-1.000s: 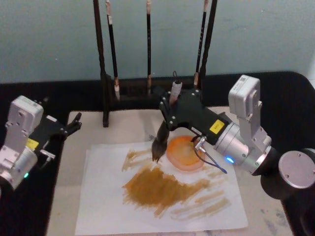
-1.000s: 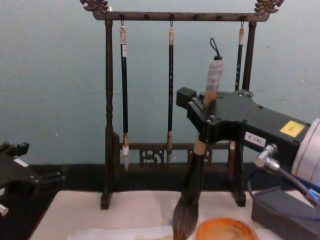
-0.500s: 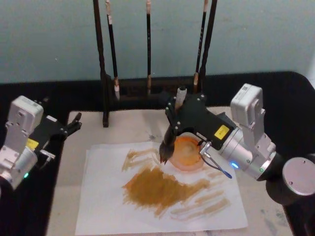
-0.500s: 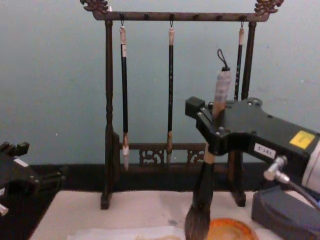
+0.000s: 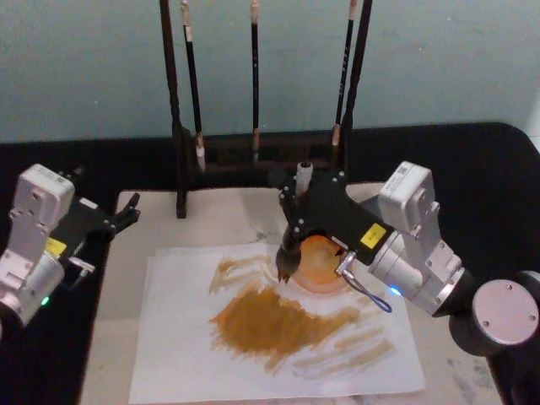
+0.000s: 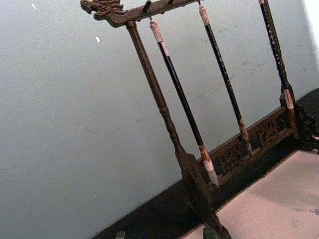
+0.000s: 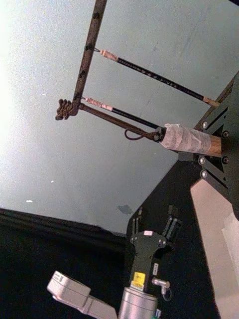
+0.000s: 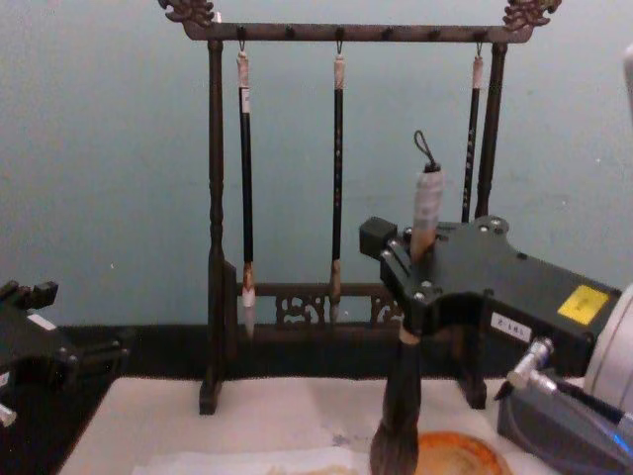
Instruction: Pick up the brush from the inkstone, write on the paper, then place the brush back to its original position.
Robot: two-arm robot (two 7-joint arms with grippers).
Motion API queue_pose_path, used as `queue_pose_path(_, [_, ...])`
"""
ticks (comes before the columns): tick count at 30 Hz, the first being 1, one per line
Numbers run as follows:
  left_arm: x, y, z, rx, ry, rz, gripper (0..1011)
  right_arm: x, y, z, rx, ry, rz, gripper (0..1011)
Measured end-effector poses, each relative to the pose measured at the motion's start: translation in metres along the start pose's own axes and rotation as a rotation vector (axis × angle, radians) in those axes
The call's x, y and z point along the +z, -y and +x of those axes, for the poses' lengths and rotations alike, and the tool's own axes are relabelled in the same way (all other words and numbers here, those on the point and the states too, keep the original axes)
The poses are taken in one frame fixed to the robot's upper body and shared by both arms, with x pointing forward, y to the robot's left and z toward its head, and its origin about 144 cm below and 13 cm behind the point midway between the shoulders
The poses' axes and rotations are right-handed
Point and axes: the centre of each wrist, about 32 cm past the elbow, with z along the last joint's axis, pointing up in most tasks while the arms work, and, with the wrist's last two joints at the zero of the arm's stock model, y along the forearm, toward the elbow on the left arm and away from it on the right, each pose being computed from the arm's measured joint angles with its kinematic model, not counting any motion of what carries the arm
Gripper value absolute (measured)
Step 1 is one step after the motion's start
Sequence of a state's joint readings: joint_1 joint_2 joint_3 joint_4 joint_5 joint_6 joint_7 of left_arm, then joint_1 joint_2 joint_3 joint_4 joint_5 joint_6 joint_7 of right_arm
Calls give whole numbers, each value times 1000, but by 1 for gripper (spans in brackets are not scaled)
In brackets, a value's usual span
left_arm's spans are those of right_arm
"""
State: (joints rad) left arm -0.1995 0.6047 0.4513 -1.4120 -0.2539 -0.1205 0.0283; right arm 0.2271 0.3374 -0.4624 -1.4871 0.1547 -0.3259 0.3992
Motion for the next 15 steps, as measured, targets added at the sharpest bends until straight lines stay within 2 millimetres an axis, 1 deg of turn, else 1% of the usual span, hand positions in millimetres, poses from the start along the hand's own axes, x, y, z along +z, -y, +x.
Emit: queue_pose_path(15, [0, 0, 0, 0, 0, 0, 1010, -4, 2, -6, 12, 36, -1, 2])
